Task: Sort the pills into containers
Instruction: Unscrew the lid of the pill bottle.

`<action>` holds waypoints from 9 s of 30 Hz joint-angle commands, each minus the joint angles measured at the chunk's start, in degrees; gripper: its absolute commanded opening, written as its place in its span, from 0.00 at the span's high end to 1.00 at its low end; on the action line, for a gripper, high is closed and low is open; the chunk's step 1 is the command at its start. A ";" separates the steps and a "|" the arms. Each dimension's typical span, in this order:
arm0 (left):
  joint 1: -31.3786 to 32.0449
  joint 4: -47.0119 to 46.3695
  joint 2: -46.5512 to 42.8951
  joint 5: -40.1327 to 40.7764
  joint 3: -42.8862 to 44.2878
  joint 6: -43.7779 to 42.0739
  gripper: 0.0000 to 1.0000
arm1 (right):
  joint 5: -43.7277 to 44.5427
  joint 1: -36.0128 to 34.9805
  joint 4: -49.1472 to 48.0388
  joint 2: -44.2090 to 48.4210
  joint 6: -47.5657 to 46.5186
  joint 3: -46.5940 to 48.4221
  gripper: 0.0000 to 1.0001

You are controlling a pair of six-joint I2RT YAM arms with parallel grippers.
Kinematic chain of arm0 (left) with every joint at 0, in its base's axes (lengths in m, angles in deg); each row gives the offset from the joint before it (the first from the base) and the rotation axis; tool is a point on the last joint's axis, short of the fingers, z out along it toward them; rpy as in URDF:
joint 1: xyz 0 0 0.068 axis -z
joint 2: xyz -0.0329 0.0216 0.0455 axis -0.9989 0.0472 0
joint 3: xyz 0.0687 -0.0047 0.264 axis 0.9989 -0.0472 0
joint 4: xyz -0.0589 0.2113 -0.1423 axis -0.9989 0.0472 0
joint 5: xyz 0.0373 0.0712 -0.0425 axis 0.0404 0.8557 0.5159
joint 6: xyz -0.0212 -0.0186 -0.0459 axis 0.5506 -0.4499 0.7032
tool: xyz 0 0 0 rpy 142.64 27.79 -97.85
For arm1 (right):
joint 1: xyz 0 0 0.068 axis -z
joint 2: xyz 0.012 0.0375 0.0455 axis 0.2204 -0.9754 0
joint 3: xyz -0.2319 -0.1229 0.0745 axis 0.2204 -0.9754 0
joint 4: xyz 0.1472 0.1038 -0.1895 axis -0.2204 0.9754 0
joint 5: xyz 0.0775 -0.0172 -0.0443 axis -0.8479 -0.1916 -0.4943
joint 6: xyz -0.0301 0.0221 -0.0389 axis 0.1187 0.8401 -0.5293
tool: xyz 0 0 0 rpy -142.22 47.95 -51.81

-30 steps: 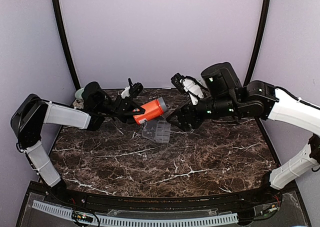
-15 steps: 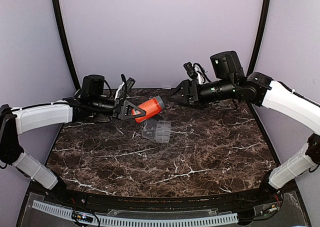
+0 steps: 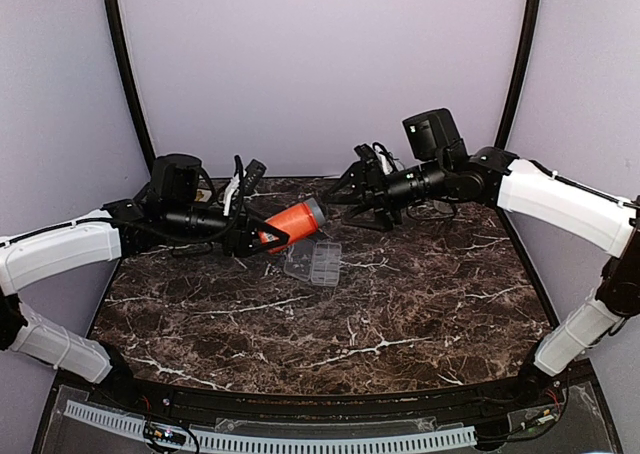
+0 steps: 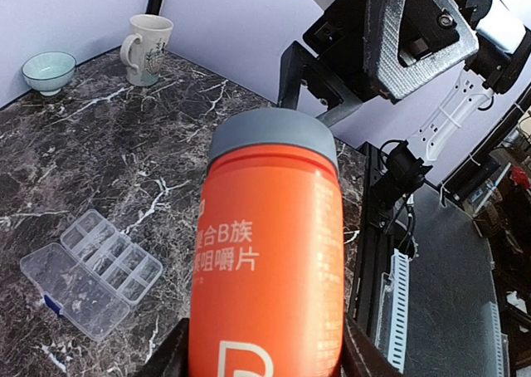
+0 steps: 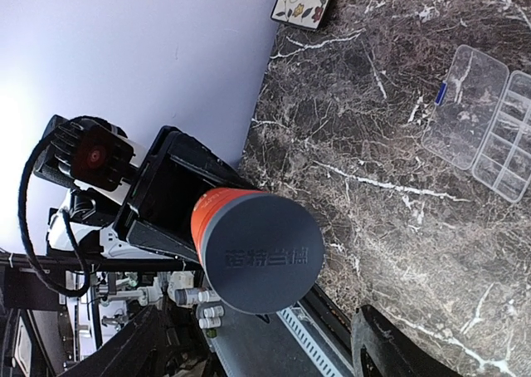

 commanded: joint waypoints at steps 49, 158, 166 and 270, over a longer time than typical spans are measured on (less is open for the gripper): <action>4.32 1.46 3.52 4.78 5.24 -7.16 1.00 | -10.79 0.94 -15.18 -7.51 4.11 -3.96 0.75; 0.48 -29.36 30.76 -34.92 18.39 32.28 1.00 | 5.74 2.96 3.66 12.45 -36.22 -8.90 0.25; 0.43 -18.16 26.24 -29.72 17.13 21.32 1.00 | 2.35 4.20 -1.91 11.17 -28.53 -9.29 0.21; 1.47 -36.03 21.71 -36.02 12.13 39.09 1.00 | 13.05 4.76 0.87 20.41 -37.12 -16.80 1.00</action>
